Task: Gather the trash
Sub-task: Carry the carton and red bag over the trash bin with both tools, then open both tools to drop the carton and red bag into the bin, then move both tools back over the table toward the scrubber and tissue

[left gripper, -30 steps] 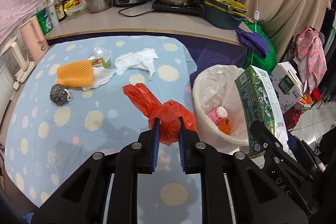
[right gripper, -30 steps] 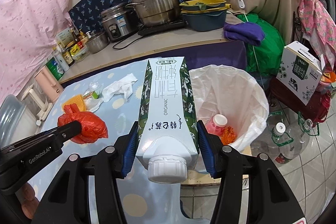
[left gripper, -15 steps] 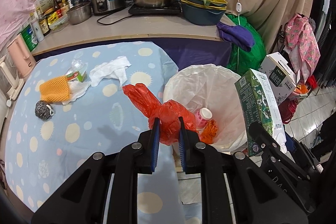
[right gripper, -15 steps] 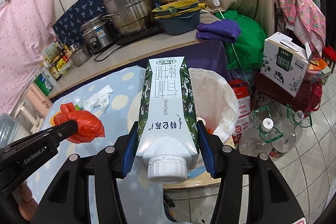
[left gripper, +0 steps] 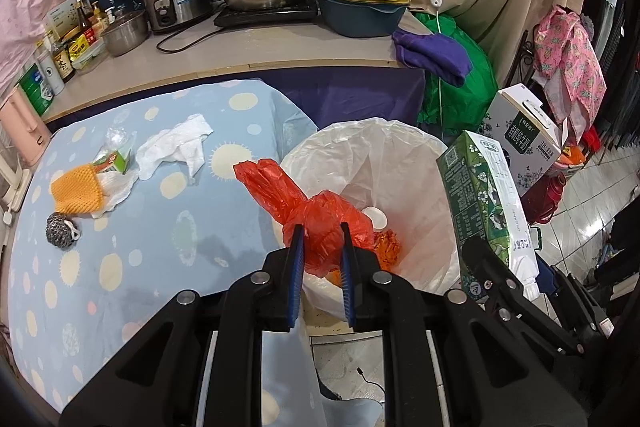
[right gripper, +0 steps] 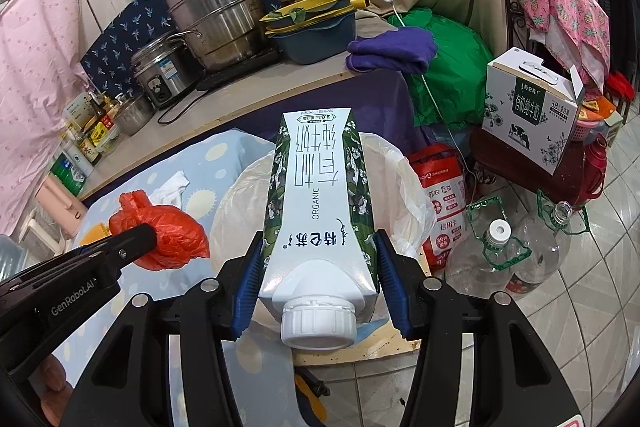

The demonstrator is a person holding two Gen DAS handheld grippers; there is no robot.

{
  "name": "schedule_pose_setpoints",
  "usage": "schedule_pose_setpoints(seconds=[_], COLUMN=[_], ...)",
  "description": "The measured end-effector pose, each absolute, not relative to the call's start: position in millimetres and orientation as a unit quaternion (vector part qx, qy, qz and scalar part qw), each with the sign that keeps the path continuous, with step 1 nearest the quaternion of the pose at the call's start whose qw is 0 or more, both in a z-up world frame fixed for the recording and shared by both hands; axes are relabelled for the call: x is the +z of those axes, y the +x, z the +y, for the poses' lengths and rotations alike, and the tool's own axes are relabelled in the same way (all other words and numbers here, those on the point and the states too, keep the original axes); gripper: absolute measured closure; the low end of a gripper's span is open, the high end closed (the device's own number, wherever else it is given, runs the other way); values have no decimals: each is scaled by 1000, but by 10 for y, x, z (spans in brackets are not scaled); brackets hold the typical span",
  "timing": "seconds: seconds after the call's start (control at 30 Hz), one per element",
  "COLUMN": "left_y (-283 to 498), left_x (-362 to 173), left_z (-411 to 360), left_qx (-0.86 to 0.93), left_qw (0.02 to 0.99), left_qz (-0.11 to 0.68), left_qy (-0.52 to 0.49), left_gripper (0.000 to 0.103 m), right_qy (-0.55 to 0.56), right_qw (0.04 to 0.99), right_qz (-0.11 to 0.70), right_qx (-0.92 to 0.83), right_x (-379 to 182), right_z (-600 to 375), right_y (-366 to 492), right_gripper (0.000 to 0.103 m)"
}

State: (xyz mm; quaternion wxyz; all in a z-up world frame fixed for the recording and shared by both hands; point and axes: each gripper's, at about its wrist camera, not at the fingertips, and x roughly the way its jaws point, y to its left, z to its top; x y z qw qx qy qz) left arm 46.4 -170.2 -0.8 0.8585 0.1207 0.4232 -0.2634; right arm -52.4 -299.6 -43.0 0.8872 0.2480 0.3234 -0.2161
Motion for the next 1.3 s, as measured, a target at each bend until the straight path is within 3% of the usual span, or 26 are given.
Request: schedule_pose_setpoints(seconds=[1.03,1.3], left_y=[754,804], left_x=[-186,-182], left_z=[-1996,-2003], left_qx=[-262,-247], left_qw=[852,859], left_qz=[434,430], left_qy=[132,130], left_gripper=[84,59], right_qy=[239,246], right_qw=[880,882], right_qz=[345,327], right_qx=[-221,-233], right_x=[-557,-467], right_z=[-3213,-3309], right_y=[-161,-153], right_gripper=[50,46])
